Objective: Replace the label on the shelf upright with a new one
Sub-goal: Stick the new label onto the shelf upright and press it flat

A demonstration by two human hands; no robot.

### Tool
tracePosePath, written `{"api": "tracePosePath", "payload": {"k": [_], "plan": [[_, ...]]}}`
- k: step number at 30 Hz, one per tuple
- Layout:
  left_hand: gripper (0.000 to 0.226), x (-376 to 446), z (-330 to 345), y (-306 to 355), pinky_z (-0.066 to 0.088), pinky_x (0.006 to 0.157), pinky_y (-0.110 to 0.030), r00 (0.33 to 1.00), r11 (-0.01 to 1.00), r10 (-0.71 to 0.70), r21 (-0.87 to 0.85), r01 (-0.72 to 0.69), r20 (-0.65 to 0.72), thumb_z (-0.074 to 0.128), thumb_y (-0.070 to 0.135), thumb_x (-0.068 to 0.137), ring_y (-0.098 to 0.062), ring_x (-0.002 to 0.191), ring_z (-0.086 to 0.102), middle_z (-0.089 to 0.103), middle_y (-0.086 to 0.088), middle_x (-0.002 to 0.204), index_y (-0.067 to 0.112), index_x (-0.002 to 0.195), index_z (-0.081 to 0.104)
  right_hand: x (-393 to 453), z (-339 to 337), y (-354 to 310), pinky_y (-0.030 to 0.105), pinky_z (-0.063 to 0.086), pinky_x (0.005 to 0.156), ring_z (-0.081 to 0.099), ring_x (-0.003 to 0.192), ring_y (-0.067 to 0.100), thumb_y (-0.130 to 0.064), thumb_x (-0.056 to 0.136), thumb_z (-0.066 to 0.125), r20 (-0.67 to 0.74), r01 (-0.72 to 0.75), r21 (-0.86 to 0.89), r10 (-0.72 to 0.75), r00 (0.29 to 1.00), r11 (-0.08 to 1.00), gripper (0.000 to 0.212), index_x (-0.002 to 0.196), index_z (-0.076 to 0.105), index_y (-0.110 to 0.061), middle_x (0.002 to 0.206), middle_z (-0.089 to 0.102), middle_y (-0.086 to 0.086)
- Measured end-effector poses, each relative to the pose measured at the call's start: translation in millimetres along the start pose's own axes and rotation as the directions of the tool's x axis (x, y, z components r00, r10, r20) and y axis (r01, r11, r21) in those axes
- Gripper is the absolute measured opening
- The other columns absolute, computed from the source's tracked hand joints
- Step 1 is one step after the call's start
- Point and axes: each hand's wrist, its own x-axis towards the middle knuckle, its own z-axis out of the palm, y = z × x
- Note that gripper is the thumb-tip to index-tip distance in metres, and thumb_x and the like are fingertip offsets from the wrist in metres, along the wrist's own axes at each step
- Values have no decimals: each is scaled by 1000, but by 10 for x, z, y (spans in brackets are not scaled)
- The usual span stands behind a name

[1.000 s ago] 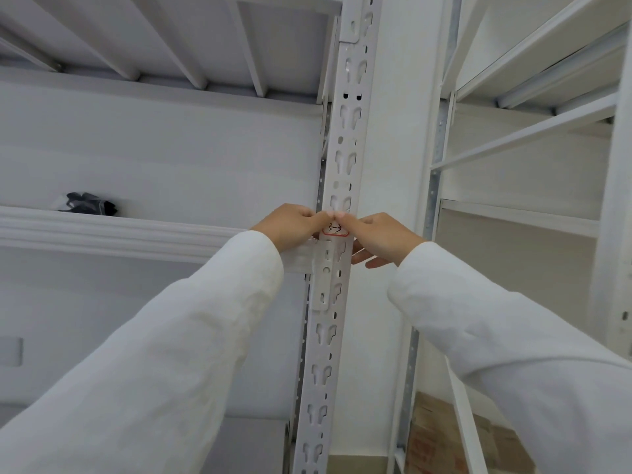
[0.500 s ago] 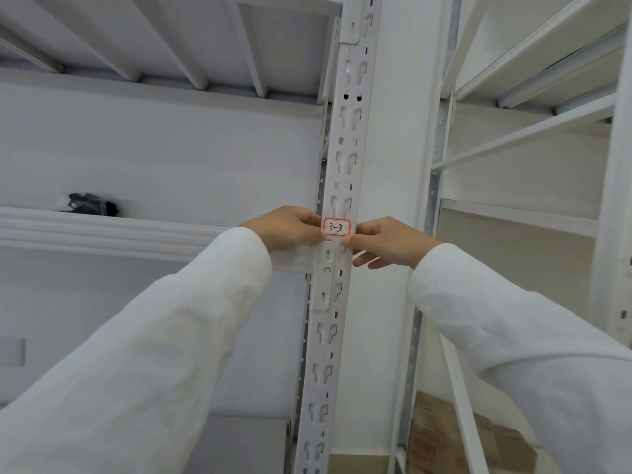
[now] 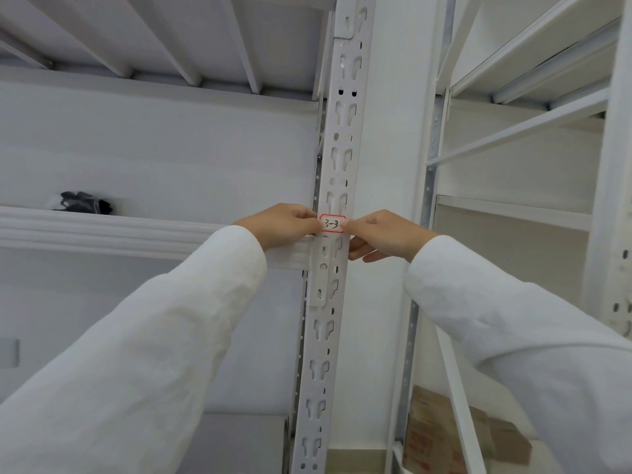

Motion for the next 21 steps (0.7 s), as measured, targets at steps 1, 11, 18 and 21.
{"api": "tracePosePath", "payload": {"k": [1,11,18,21], "plan": [[27,-2,5,-5,35,99,-25,1000,1000,9,5,-9,-1,56,26,90,-14,117,54,63,2,122,23,115,63,-8,11,7,28,52,80,67,77,12,-43,93,44,-9,-6,31,7,1000,1000,33,97,65,-17,87,69,0],[32,-77,130,-118,39,106,-38,986,984,122,145,-105,-111,50,43,85,-14,114,58,67,12,115,34,114,61,-149,28,185,22,49,76,61,81,7,-9,84,63,90,52,-53,-47,995,997,47,127,53,-21,95,69,-5],[33,-126,239,-128,36,96,-31,934,938,214,327,-115,-287,37,36,96,-20,108,58,69,7,110,32,119,60,-214,217,470,26,51,76,63,80,8,-30,85,63,30,29,-90,-26,999,996,38,120,55,-19,92,68,-5],[35,-110,249,-125,35,95,-33,930,943,199,320,-96,-309,35,44,96,-22,101,58,69,6,99,29,110,63,-214,260,395,32,53,78,65,79,11,-47,88,53,-101,22,54,-16,995,998,34,101,63,-18,93,69,1]]}}
